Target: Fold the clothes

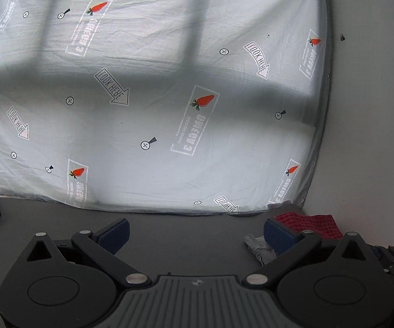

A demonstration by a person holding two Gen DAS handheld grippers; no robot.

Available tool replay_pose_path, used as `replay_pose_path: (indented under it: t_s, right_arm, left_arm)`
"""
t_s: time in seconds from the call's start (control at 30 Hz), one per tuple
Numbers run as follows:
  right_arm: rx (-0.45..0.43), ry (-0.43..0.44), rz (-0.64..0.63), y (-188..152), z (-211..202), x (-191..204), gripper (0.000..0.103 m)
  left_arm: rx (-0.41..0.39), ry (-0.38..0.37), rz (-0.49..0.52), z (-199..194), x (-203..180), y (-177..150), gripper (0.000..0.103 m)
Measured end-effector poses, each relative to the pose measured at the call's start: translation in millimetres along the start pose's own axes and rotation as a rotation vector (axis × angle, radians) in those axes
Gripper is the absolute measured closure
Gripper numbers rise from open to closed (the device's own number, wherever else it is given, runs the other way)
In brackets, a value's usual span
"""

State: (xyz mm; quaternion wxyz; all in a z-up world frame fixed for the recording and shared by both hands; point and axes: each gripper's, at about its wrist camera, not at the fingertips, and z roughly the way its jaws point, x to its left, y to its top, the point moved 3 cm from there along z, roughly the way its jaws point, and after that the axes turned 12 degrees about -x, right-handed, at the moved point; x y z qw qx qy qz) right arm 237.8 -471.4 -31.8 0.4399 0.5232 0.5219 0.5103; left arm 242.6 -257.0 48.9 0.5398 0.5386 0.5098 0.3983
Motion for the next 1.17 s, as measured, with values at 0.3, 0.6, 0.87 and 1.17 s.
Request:
replay_pose_path:
  t_s: [0.3, 0.6, 0.87, 1.17]
  right_arm:
    - [0.070, -0.025, 0.019, -19, -107, 149, 0.000]
    - [0.215, -0.044, -0.017, -36, -180, 228, 0.001]
    - [0.272, -0.053, -0.069, -52, -206, 247, 0.001]
    - [0.284, -0.061, -0.060, -56, -207, 245, 0.001]
  left_arm:
    - [0.086, -0.017, 0.008, -128, 116, -10, 0.000]
    - [0.278, 0.057, -0.022, -213, 180, -47, 0.000]
    - [0.315, 0.123, -0.041, -237, 198, -56, 0.000]
    - [0.321, 0.122, -0.023, -237, 198, -58, 0.000]
